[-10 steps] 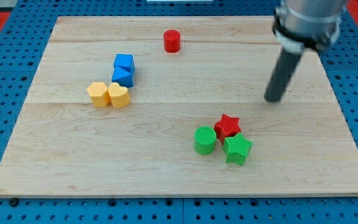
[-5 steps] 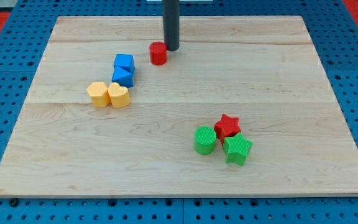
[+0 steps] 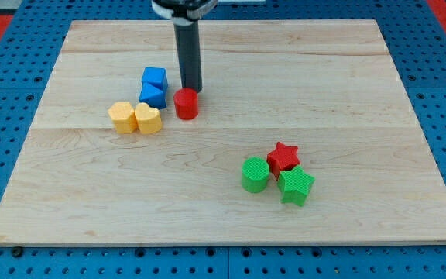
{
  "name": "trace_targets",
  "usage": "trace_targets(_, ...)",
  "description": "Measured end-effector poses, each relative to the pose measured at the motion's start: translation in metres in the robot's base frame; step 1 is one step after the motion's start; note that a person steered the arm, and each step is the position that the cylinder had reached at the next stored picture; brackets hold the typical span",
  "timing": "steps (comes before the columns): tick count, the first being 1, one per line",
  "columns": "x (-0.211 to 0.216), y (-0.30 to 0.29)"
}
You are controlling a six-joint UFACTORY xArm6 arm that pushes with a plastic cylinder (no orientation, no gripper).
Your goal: Push the red circle into the green circle
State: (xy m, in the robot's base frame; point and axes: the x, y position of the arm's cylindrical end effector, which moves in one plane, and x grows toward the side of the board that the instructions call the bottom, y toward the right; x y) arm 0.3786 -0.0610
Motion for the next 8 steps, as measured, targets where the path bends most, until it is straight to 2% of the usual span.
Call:
trace_targets(1,-0.017,-0.014)
trace_targets(4,0.056,-0.010)
trace_targets(7,0.132,0.081)
trace_targets(8,0.126,0.073)
